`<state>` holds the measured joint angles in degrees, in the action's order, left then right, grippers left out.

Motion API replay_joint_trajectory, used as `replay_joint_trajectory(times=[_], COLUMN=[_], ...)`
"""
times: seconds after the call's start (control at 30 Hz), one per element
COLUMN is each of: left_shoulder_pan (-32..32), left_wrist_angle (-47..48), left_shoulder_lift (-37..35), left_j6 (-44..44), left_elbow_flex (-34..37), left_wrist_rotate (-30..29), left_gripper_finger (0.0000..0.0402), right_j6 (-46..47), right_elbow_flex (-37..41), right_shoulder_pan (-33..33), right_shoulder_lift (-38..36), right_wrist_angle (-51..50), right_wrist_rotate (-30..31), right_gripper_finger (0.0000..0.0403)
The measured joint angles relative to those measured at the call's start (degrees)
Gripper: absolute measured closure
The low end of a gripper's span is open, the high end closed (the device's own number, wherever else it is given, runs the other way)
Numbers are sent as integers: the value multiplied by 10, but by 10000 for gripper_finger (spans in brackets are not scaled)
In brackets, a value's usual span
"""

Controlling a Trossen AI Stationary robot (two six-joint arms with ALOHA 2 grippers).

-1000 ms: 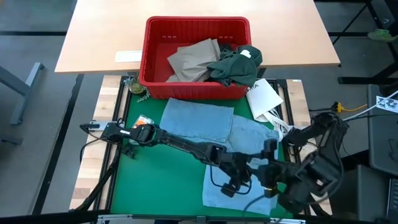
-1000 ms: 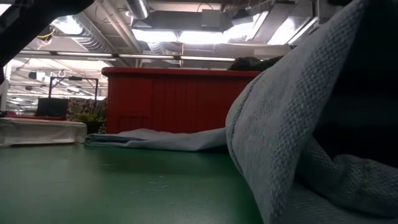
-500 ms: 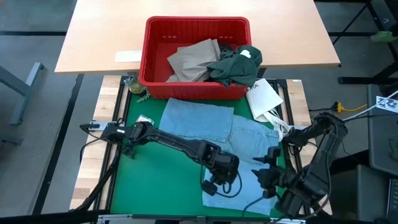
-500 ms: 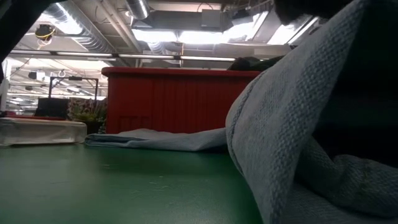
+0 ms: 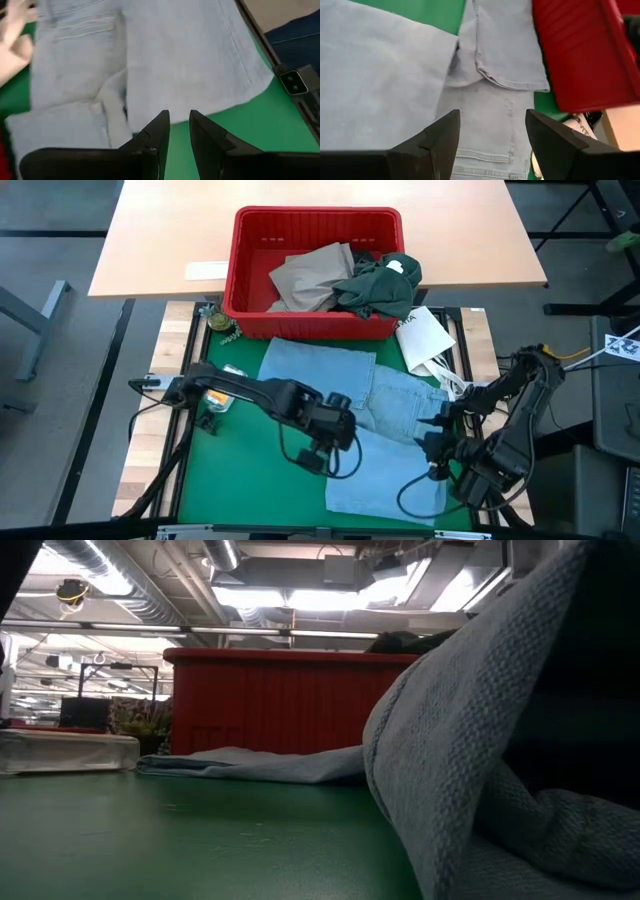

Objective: Fold Laundry from Bin
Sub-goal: Fold the blue pants

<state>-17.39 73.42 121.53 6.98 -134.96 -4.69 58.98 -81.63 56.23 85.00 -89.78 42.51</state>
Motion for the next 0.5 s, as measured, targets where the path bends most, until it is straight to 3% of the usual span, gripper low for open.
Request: replay_joint_trajectory(times=[0.1, 0.23, 0.37, 0.5], left_shoulder_pan=[-5, -18, -46, -74], left_wrist_angle=[34, 31, -47, -203], left_shoulder_lift=[-33, -104, -210, -337], left_j6=[-25, -75, -128, -157], left_elbow_flex=[11, 98, 279, 504], left_wrist_rotate=[-63, -155, -214, -258], left_gripper_finger=[331, 331, 331, 331], right_j6=[51, 109, 116, 128], right_elbow_flex=[32, 62, 90, 112], right_shoulder_pan=[0, 0, 0, 0], right_shoulder_lift=[-17, -26, -26, -26], right_wrist_angle=[11, 53, 136, 193], right_wrist_rotate=[-15, -71, -131, -184], right_gripper_finger=[176, 176, 176, 176])
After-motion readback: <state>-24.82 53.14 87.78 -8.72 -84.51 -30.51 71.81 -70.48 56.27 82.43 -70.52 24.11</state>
